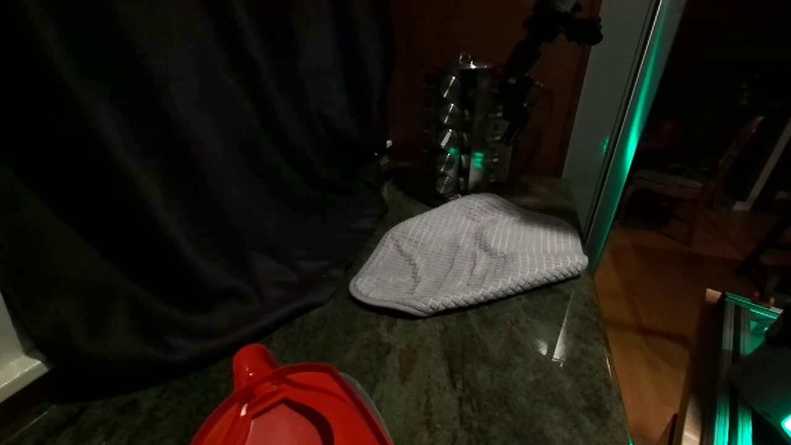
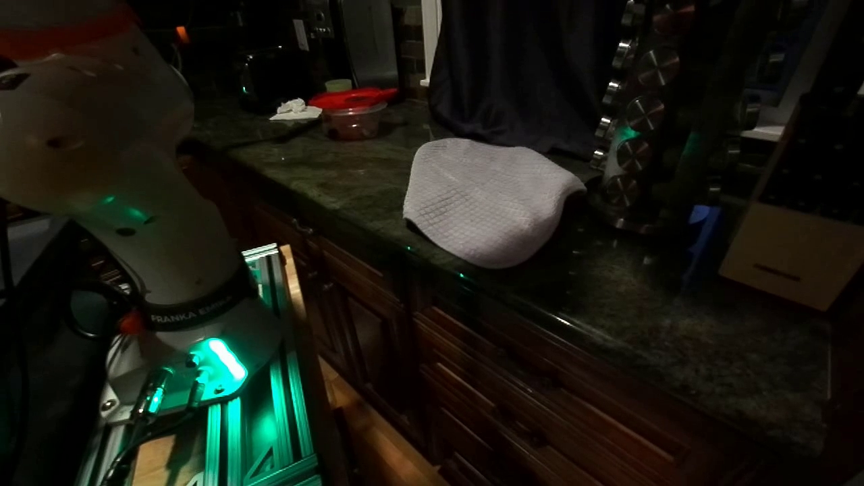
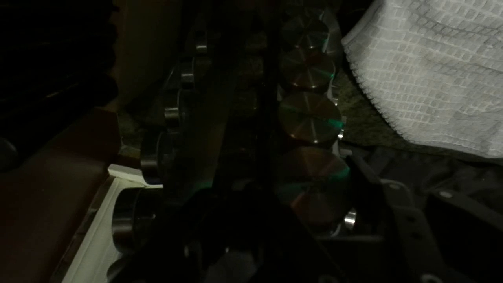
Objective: Remove one glass jar from the stand on the right and put it on the countertop.
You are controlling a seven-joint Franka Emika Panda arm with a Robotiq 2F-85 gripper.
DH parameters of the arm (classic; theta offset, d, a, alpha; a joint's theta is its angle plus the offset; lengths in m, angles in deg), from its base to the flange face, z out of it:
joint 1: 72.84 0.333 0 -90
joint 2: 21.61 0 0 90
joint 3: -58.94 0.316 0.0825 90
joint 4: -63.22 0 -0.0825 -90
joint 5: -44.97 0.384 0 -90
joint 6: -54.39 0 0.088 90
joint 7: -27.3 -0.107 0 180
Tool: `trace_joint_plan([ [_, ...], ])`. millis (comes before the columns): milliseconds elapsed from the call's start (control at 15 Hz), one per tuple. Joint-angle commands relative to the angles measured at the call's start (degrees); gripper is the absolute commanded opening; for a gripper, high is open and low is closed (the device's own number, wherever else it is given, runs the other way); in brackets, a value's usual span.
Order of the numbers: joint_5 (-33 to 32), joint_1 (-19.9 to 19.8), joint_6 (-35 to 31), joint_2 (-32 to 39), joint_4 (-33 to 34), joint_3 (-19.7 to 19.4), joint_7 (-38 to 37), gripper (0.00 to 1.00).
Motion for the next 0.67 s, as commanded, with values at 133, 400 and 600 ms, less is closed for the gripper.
trace_joint_plan([
  [133, -2.0, 0.4, -1.1, -3.5, -1.2, -0.4, -2.7, 0.24],
  [400, -4.8, 0.3, 1.0, -4.2, -0.1, -0.1, -4.7, 0.24],
  [600, -8.2, 0.7, 0.9, -4.3, 0.4, 0.3, -7.1, 0.24],
])
